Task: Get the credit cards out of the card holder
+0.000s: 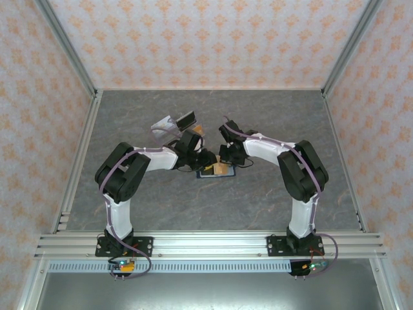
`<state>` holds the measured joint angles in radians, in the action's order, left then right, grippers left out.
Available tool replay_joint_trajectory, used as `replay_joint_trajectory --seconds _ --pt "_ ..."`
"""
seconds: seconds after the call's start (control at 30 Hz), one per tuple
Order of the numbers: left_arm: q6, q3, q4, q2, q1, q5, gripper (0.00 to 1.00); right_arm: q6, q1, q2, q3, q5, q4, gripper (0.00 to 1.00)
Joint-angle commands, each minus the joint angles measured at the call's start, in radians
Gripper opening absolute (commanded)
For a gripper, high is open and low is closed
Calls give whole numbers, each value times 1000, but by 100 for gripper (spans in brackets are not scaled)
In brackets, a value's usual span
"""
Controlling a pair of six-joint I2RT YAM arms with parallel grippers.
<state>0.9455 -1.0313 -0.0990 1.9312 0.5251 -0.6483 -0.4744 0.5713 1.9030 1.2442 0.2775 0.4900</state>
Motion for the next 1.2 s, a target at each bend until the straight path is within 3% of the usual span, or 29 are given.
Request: replay_joint_trajectory --seconds 0.0,0.27,0.73,0.87,0.97,1.17 --pt "17 -7 -14 35 -2 -28 24 5 5 33 8 -26 51 19" --pt "26 -11 -51 25 -4 -56 19 -1 2 38 4 -33 55 19" --pt "-14 24 -2 -15 -28 -40 0 -25 -16 -13 -49 -81 21 19" --pt "-38 48 29 -70 -43 -39 0 -28 -18 -27 -57 -84 16 19" --pt "-82 66 78 -117 -56 -39 0 -29 -18 -40 -58 -77 13 20" --pt "-268 1 354 -223 -59 34 0 -21 -18 -145 -93 -74 -32 25"
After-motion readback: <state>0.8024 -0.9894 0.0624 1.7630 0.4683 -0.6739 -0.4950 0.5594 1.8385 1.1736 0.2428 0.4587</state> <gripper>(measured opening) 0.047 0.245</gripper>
